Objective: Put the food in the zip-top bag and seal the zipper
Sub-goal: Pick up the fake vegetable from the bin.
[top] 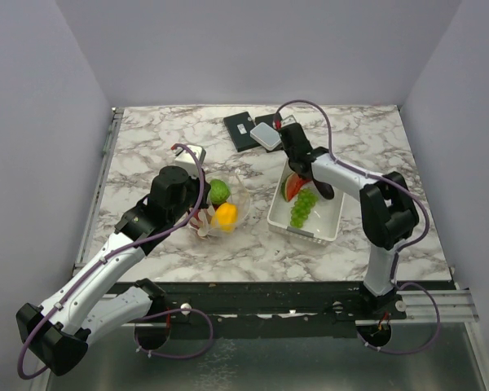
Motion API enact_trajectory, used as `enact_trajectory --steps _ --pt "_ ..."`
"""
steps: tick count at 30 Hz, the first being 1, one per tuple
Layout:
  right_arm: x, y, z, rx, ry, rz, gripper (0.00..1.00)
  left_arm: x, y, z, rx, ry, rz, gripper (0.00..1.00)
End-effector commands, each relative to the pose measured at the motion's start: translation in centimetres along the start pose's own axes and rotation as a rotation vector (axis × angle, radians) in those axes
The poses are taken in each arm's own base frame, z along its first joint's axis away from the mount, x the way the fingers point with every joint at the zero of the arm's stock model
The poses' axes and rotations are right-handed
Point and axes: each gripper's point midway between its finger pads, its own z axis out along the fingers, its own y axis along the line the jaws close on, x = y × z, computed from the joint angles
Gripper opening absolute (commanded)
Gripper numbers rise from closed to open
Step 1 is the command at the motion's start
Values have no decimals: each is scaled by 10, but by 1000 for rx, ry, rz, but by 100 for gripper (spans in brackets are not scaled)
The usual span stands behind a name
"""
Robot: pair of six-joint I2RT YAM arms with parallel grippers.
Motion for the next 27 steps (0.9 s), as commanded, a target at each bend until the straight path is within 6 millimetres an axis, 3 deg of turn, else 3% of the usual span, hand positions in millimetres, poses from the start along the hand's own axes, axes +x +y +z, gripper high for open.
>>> enact_trajectory --steps 1,10,19,27 --pt "-30 -30 -34 72 -96 79 15 1 -2 2 16 -6 7 0" --pt "-69 -43 -102 -35 -279 254 9 0 -2 2 14 -7 6 0" --pt "-108 -17 -198 -460 -551 519 3 0 -2 1 16 -8 5 0" --pt "-128 -2 -288 -819 -781 659 1 -1 -2 1 16 -12 4 0"
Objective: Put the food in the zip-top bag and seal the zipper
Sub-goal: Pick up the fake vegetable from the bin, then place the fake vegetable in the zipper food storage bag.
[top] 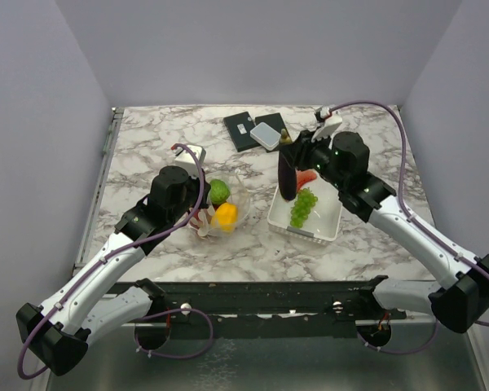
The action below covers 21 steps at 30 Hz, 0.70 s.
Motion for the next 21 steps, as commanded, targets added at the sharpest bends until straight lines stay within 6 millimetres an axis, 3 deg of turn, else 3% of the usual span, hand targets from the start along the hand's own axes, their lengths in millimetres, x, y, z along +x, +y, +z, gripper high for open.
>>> enact_trajectory --steps 1,9,17,21 --pt "-35 63 -28 -298 -138 166 1 -1 -2 0 16 -13 3 0" --pt "-60 121 -61 -481 -292 281 1 -3 -3 -1 22 -19 1 0" --pt "-62 148 -57 -531 -368 334 1 -4 -5 -3 32 -23 -2 0" --pt "-50 158 -45 -513 -409 341 1 -5 -6 -3 34 -26 -2 0"
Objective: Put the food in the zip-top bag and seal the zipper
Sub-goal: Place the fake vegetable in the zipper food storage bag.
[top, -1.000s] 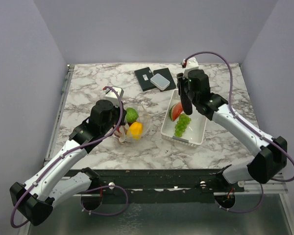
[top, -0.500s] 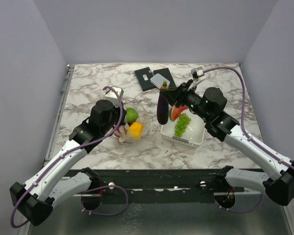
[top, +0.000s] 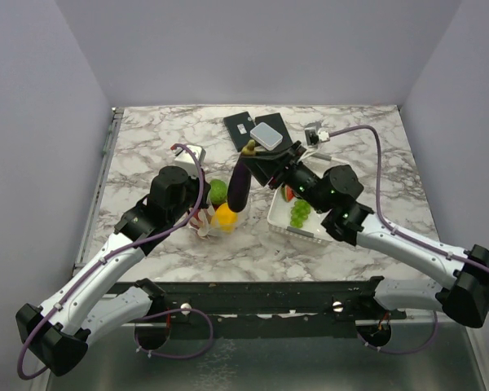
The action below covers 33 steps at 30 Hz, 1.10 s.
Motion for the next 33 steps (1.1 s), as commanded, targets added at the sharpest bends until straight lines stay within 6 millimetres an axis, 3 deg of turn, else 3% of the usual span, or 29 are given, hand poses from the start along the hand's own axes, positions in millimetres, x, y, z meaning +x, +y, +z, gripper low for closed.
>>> enact_trajectory --steps 1,16,26,33 --pt "8 0 12 17 -112 -2 1 -4 -5 -2 32 -22 -2 0" --pt "78 -22 25 165 -171 8 1 -5 -5 -3 31 -25 -8 0" --pt "99 -45 16 320 -174 -59 1 -6 -7 -5 42 -28 -8 0" --pt "116 -44 15 332 -158 -14 1 -5 -8 -4 49 -25 -9 0"
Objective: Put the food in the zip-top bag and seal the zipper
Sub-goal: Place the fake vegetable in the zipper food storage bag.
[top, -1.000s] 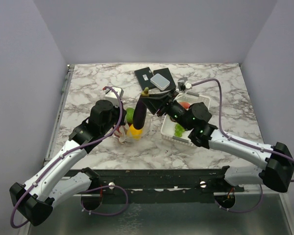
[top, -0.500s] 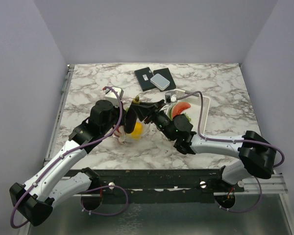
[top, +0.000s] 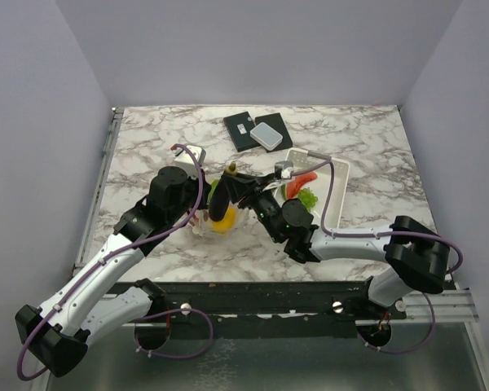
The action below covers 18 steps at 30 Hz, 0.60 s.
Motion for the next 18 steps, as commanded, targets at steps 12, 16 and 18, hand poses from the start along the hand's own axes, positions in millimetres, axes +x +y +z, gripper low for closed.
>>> enact_trajectory --steps 12,16,18 --pt "45 -3 -7 151 21 138 1 -4 -7 -1 37 -18 -8 0" --pt "55 0 -11 155 32 159 1 -4 -6 -2 35 -20 -9 0" --pt "55 1 -13 155 35 166 5 -5 -6 -2 36 -22 -8 0"
